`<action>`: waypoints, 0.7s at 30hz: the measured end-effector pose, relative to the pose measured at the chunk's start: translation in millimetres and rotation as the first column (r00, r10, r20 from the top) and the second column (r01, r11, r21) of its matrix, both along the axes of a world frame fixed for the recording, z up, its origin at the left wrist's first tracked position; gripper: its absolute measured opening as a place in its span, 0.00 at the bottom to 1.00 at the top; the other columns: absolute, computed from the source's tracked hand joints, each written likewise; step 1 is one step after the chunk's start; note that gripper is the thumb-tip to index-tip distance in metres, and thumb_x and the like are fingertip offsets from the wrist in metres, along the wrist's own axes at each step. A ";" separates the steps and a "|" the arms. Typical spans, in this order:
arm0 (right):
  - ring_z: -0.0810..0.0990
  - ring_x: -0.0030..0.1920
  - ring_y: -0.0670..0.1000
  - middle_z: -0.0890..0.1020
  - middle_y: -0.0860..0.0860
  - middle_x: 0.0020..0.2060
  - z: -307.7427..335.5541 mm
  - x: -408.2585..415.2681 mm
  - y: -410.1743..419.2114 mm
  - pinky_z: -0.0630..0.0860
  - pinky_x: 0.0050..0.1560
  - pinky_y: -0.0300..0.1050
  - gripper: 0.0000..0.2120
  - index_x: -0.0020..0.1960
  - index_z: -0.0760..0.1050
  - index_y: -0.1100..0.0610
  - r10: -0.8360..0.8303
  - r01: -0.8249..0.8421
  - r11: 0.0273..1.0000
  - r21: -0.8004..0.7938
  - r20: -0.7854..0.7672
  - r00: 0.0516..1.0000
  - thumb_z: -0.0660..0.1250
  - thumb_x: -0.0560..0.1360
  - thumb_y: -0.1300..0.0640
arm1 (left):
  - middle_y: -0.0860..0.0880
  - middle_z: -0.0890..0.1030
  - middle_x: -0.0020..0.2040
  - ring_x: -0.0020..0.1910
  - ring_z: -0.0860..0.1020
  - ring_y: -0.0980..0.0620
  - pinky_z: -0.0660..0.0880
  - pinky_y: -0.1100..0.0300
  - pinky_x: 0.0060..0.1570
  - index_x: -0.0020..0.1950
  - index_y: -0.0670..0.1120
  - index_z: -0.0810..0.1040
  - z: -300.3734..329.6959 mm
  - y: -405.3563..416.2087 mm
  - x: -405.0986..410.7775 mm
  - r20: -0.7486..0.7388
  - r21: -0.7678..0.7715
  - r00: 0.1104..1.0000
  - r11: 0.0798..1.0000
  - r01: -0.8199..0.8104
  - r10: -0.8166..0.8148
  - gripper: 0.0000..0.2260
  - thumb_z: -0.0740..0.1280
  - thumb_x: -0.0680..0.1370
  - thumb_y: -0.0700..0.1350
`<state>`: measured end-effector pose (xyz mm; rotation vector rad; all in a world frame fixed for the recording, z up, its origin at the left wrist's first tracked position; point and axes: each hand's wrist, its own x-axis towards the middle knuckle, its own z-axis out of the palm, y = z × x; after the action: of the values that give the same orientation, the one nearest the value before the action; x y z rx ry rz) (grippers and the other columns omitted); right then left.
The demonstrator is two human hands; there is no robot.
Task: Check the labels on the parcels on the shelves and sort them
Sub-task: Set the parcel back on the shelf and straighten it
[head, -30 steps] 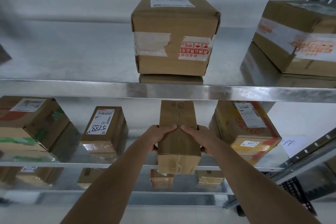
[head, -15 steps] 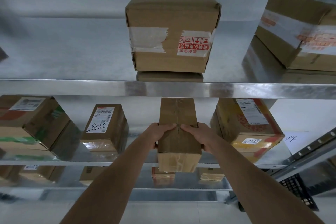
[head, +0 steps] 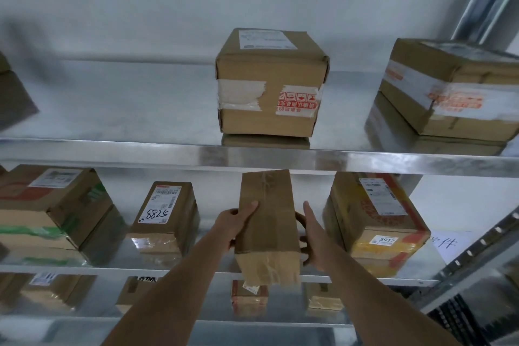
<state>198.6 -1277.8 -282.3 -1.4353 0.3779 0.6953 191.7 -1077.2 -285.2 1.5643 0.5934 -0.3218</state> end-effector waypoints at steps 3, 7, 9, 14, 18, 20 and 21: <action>0.73 0.41 0.51 0.75 0.51 0.44 -2.2 -1.4 1.5 0.73 0.44 0.48 0.25 0.55 0.73 0.53 0.012 -0.016 0.995 -0.097 -0.040 0.999 0.61 0.76 0.31 | 0.49 0.80 0.48 0.46 0.80 0.48 0.77 0.53 0.49 0.69 0.41 0.75 2.2 4.8 -6.0 0.023 0.002 0.999 1.000 0.024 -0.024 0.29 0.69 0.78 0.61; 0.77 0.52 0.53 0.77 0.53 0.57 -15.3 14.6 -4.8 0.74 0.56 0.51 0.31 0.69 0.70 0.55 -0.006 0.044 0.944 -0.326 0.115 0.993 0.62 0.78 0.32 | 0.44 0.77 0.67 0.59 0.79 0.44 0.78 0.47 0.60 0.79 0.47 0.66 -3.7 9.0 -4.5 0.089 0.015 0.996 0.999 -0.035 0.033 0.32 0.69 0.79 0.60; 0.79 0.54 0.53 0.79 0.53 0.58 -16.4 20.6 -13.1 0.77 0.57 0.51 0.36 0.72 0.68 0.56 -0.006 0.071 0.931 -0.358 0.179 0.984 0.67 0.75 0.32 | 0.45 0.70 0.75 0.69 0.74 0.42 0.73 0.43 0.69 0.82 0.54 0.58 -6.3 10.0 -2.8 0.110 -0.021 0.993 0.999 -0.048 0.050 0.34 0.69 0.80 0.58; 0.80 0.57 0.54 0.81 0.53 0.57 -14.7 19.4 -19.2 0.76 0.57 0.50 0.30 0.69 0.69 0.58 0.025 0.064 0.924 -0.376 0.227 0.974 0.73 0.75 0.43 | 0.47 0.75 0.72 0.64 0.76 0.47 0.73 0.52 0.66 0.77 0.54 0.70 -4.1 1.3 -3.8 0.119 0.061 0.993 0.998 -0.008 0.001 0.18 0.58 0.86 0.50; 0.83 0.54 0.54 0.84 0.52 0.53 -19.5 18.1 -15.0 0.79 0.61 0.58 0.25 0.64 0.75 0.56 0.048 0.051 0.923 -0.382 0.247 0.968 0.77 0.72 0.46 | 0.45 0.77 0.66 0.59 0.76 0.47 0.67 0.54 0.57 0.70 0.43 0.74 8.8 -9.2 -4.4 -0.011 0.067 1.000 0.998 0.020 -0.019 0.24 0.51 0.86 0.59; 0.83 0.54 0.54 0.84 0.51 0.54 -20.2 18.6 -12.0 0.79 0.61 0.59 0.25 0.63 0.76 0.55 0.074 0.036 0.919 -0.392 0.260 0.963 0.78 0.71 0.47 | 0.44 0.81 0.61 0.52 0.78 0.49 0.70 0.52 0.58 0.65 0.43 0.77 5.7 -9.9 -2.1 -0.052 0.042 0.996 0.996 0.080 -0.078 0.31 0.51 0.83 0.67; 0.83 0.55 0.54 0.84 0.51 0.55 -19.5 18.0 -10.6 0.79 0.61 0.59 0.25 0.63 0.75 0.54 0.086 0.028 0.918 -0.395 0.268 0.960 0.78 0.71 0.47 | 0.45 0.82 0.59 0.52 0.79 0.49 0.70 0.53 0.58 0.64 0.43 0.77 2.2 -8.6 -1.4 -0.070 0.034 0.992 0.994 0.106 -0.103 0.32 0.54 0.80 0.69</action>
<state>216.6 -1288.4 -301.8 -1.9024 0.2838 0.4405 190.3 -1085.9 -282.9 1.6294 0.5746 -0.4468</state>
